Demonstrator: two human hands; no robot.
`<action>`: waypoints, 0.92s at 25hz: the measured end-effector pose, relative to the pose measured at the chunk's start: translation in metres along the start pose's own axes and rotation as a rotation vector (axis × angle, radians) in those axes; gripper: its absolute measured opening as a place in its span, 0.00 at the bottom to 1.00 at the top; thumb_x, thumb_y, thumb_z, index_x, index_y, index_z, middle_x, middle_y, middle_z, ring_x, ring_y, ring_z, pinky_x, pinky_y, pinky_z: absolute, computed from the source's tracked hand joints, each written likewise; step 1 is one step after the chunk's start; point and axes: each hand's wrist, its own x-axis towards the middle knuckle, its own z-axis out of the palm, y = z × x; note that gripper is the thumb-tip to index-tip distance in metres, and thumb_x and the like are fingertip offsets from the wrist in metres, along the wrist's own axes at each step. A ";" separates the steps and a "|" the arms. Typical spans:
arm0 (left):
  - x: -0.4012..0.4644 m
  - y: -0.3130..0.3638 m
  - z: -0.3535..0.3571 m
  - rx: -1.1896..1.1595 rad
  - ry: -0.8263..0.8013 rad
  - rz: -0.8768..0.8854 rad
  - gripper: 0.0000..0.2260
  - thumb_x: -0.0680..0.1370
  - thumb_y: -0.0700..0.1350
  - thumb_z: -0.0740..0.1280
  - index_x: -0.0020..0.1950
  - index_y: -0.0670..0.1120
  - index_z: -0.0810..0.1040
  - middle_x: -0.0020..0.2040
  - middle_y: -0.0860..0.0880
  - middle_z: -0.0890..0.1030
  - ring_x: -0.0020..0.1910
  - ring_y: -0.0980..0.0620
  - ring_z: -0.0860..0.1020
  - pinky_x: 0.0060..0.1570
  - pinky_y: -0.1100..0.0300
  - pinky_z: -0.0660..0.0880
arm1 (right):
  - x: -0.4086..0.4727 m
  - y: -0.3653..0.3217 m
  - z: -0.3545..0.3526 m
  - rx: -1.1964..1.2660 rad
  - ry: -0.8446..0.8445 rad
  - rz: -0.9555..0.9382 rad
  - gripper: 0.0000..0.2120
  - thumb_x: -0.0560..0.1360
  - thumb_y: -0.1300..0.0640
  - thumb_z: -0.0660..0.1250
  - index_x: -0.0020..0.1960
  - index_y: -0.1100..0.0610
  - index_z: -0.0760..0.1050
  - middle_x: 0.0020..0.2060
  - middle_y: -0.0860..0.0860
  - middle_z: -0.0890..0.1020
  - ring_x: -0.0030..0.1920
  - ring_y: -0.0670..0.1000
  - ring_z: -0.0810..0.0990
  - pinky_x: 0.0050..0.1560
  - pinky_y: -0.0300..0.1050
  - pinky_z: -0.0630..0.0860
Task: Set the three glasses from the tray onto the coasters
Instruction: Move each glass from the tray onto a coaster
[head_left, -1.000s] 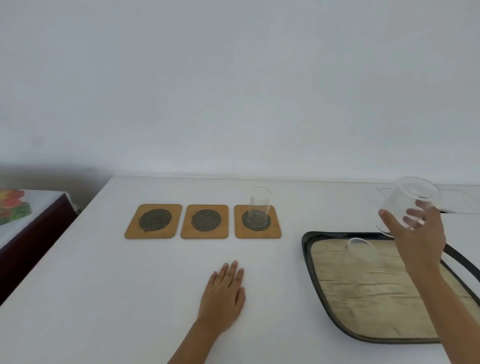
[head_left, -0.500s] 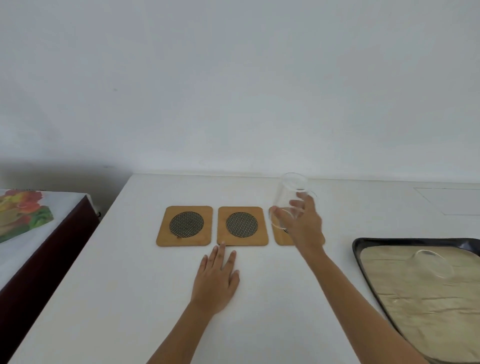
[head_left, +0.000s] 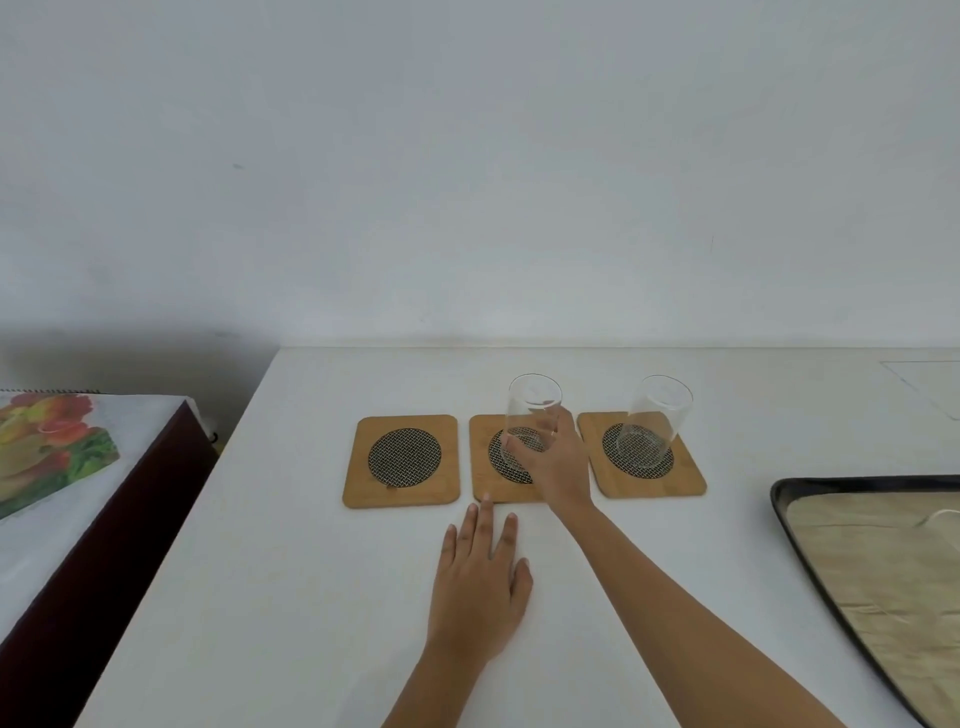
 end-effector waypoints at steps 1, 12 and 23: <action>0.000 0.000 0.000 -0.003 -0.002 0.000 0.23 0.76 0.54 0.56 0.69 0.48 0.71 0.73 0.41 0.65 0.70 0.43 0.66 0.65 0.45 0.62 | 0.001 0.003 0.002 -0.009 0.001 0.006 0.35 0.62 0.42 0.77 0.64 0.49 0.68 0.55 0.45 0.77 0.58 0.46 0.76 0.58 0.49 0.75; 0.002 0.002 -0.001 0.008 -0.024 0.000 0.23 0.77 0.54 0.56 0.70 0.48 0.70 0.73 0.42 0.65 0.70 0.43 0.65 0.66 0.46 0.61 | 0.010 0.010 -0.001 -0.039 -0.078 0.001 0.38 0.64 0.47 0.78 0.69 0.50 0.63 0.61 0.49 0.74 0.63 0.48 0.72 0.58 0.42 0.68; -0.001 0.011 -0.012 0.064 -0.056 0.007 0.25 0.80 0.55 0.45 0.69 0.46 0.70 0.72 0.42 0.67 0.69 0.42 0.67 0.62 0.44 0.66 | -0.032 -0.033 -0.125 -0.075 0.004 -0.180 0.42 0.66 0.48 0.76 0.73 0.54 0.58 0.63 0.48 0.69 0.63 0.45 0.67 0.60 0.41 0.64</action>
